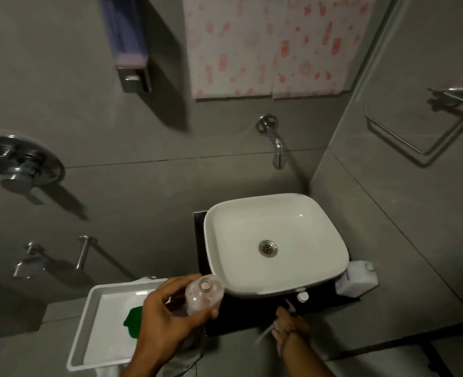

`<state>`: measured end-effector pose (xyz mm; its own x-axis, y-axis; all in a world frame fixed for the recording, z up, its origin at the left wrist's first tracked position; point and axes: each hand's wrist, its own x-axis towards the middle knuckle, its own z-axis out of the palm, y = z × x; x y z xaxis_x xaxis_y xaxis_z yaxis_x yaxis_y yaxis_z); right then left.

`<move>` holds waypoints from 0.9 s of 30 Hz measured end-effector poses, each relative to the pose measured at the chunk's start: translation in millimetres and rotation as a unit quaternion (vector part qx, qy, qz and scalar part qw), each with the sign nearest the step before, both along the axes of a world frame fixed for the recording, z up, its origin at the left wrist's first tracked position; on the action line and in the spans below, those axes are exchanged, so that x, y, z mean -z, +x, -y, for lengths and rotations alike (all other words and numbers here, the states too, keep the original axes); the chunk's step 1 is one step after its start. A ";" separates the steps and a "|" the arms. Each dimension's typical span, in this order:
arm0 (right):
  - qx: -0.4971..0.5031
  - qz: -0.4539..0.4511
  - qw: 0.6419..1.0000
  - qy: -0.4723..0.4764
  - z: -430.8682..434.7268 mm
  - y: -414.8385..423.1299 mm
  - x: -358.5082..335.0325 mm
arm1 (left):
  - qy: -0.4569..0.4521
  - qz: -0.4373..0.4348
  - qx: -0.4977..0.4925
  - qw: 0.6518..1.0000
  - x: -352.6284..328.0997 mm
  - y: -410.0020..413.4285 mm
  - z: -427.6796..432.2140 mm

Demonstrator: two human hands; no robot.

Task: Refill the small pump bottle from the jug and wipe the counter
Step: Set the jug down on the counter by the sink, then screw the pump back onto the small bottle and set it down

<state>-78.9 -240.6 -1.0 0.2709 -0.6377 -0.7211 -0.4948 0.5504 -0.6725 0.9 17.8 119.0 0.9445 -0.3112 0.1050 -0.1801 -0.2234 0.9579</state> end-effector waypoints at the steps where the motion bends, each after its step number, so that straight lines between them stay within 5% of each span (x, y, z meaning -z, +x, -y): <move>1: 0.020 -0.002 1.000 -0.023 -1.9 -2.2 -11.6 | -0.007 0.003 -0.002 1.000 -1.6 3.3 -3.7; 6: 0.026 0.192 0.967 -0.166 -21.8 5.5 -115.5 | -0.047 0.018 -0.010 0.999 -11.2 19.2 -15.8; 11: -0.101 0.429 0.855 -0.275 -70.3 33.2 -243.5 | -0.081 0.001 -0.015 0.997 -12.0 32.3 -22.3; 16: -0.171 0.477 0.796 -0.330 -114.1 56.2 -272.4 | -0.089 -0.006 -0.027 0.996 -12.4 42.7 -32.0; 27: -0.258 0.470 0.770 -0.346 -149.9 74.1 -255.6 | -0.070 0.014 -0.020 0.997 -13.8 55.3 -50.0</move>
